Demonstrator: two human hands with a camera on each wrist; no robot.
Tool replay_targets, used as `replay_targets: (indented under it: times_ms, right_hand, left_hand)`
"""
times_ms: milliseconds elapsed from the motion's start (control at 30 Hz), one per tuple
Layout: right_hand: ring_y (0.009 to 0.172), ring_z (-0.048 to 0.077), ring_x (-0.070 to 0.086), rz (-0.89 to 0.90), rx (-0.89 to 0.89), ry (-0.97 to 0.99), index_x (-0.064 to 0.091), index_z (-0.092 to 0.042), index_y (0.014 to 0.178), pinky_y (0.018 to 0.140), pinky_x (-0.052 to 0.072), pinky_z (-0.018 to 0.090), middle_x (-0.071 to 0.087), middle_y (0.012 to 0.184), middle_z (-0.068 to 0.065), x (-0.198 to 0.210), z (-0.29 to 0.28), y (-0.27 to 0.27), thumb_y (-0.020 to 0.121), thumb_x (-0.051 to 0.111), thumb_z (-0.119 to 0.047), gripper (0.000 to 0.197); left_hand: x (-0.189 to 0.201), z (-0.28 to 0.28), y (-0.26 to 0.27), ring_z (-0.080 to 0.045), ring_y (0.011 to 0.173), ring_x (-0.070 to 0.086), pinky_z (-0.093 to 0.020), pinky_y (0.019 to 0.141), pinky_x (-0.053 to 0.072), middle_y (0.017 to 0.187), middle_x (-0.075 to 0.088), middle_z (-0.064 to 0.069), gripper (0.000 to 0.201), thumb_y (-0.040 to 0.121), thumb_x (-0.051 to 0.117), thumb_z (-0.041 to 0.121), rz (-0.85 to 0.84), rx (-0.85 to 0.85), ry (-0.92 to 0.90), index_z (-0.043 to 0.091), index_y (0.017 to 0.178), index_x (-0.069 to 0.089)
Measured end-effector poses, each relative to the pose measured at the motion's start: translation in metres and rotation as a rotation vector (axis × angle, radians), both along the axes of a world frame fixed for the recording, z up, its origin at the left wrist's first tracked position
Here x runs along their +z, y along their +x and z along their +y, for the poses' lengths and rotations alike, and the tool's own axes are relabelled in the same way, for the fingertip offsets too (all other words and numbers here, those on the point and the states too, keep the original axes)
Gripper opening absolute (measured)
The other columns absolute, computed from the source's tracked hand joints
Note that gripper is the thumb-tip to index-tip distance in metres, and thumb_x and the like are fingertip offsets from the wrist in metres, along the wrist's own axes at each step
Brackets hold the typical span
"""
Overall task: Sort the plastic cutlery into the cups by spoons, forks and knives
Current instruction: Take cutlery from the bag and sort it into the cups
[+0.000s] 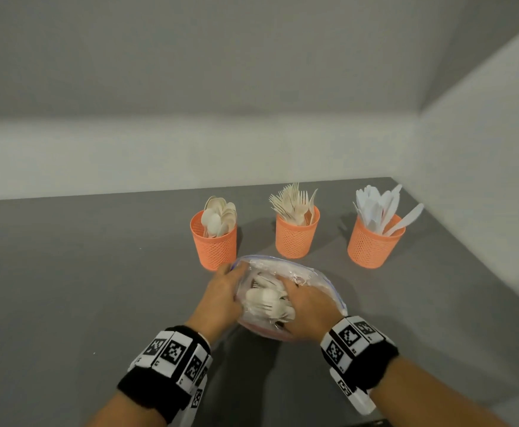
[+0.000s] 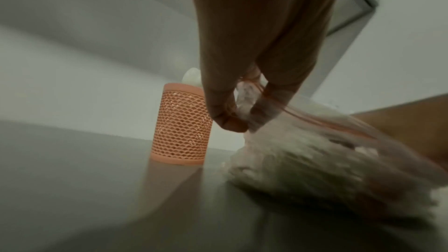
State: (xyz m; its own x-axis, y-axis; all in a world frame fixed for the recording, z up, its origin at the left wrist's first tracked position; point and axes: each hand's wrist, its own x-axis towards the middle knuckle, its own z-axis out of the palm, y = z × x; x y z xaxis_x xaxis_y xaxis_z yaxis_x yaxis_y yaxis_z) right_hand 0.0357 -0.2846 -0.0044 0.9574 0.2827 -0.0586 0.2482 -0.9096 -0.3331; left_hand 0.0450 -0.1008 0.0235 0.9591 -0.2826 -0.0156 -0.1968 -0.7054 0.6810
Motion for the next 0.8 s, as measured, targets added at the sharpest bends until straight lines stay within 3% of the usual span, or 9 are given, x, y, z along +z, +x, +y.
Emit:
replay_targets:
  times_ms: [67,133,233,367,500,533,633,767,800]
  right_hand:
    - [0.126,0.019,0.047,-0.026,-0.001,0.004,0.029,-0.021,0.141,0.109,0.032,0.028,0.05,0.137,0.0,0.002,0.001,0.002,0.082,0.061,-0.038,0.069]
    - [0.124,0.02,0.049,-0.046,-0.015,0.006,0.03,-0.017,0.141,0.106,0.033,0.026,0.053,0.135,0.003,0.002,0.0,0.004,0.082,0.059,-0.033,0.067]
    - [0.126,0.019,0.048,-0.074,-0.024,0.005,0.036,-0.018,0.137,0.107,0.032,0.026,0.052,0.136,0.0,-0.003,-0.005,0.004,0.084,0.057,-0.035,0.059]
    - [0.126,0.02,0.048,0.019,-0.023,-0.04,0.031,-0.017,0.14,0.106,0.035,0.029,0.049,0.137,0.002,-0.004,-0.005,0.005,0.089,0.054,-0.025,0.057]
    - [0.108,0.023,0.058,0.097,-0.001,-0.005,0.051,-0.014,0.123,0.092,0.043,0.029,0.063,0.117,0.005,0.01,-0.009,0.013,0.085,0.058,-0.025,0.04]
    - [0.107,0.022,0.059,0.115,0.001,0.008,0.055,-0.014,0.118,0.091,0.044,0.028,0.065,0.114,0.004,0.012,-0.01,0.012,0.084,0.059,-0.026,0.037]
    - [0.112,0.018,0.057,0.134,-0.016,0.135,0.056,-0.017,0.12,0.096,0.043,0.028,0.064,0.118,0.0,0.016,-0.015,0.01,0.078,0.064,-0.024,0.043]
    - [0.112,0.003,0.051,0.193,0.06,0.284,0.054,-0.026,0.125,0.099,0.038,0.019,0.06,0.122,-0.01,0.02,-0.02,0.006,0.079,0.068,-0.023,0.049]
    - [0.112,0.002,0.052,0.195,0.095,0.287,0.054,-0.028,0.124,0.101,0.04,0.022,0.061,0.122,-0.011,0.02,-0.018,0.004,0.078,0.069,-0.026,0.049]
  left_hand:
    - [0.0,0.001,-0.001,-0.025,0.123,0.043,-0.025,0.101,0.032,0.131,0.042,-0.008,0.068,0.076,0.054,-0.007,0.037,0.013,0.01,0.015,0.139,0.04]
    - [0.004,0.0,-0.001,-0.021,0.124,0.043,-0.02,0.1,0.031,0.134,0.044,-0.005,0.068,0.075,0.053,-0.009,0.02,0.005,-0.022,0.016,0.137,0.041]
    - [0.012,-0.004,-0.001,-0.009,0.112,0.045,-0.001,0.084,0.032,0.126,0.051,0.003,0.065,0.074,0.05,-0.013,-0.007,-0.007,-0.155,0.017,0.132,0.046]
    - [0.019,-0.009,0.0,-0.009,0.109,0.045,0.001,0.073,0.034,0.116,0.048,0.008,0.063,0.075,0.049,-0.014,-0.002,0.001,-0.229,0.016,0.13,0.048]
    - [0.017,0.003,0.01,-0.012,0.106,0.047,-0.014,0.083,0.035,0.116,0.05,0.003,0.045,0.081,0.062,0.004,-0.01,0.054,-0.153,0.017,0.123,0.054]
    - [0.015,0.006,0.012,-0.013,0.106,0.048,-0.014,0.083,0.034,0.116,0.049,0.002,0.043,0.081,0.063,0.005,0.001,0.04,-0.1,0.018,0.122,0.055]
    - [0.01,0.008,0.012,-0.01,0.106,0.046,-0.008,0.079,0.032,0.113,0.045,0.005,0.05,0.078,0.055,-0.006,0.062,-0.051,0.0,0.016,0.122,0.055]
    - [0.001,0.009,0.012,-0.017,0.107,0.048,-0.017,0.086,0.034,0.118,0.045,-0.002,0.045,0.079,0.053,-0.001,0.106,-0.081,0.152,0.015,0.121,0.051]
    - [0.0,0.01,0.014,-0.017,0.105,0.048,-0.016,0.084,0.035,0.117,0.044,-0.003,0.045,0.079,0.054,0.0,0.098,-0.061,0.155,0.015,0.122,0.051]
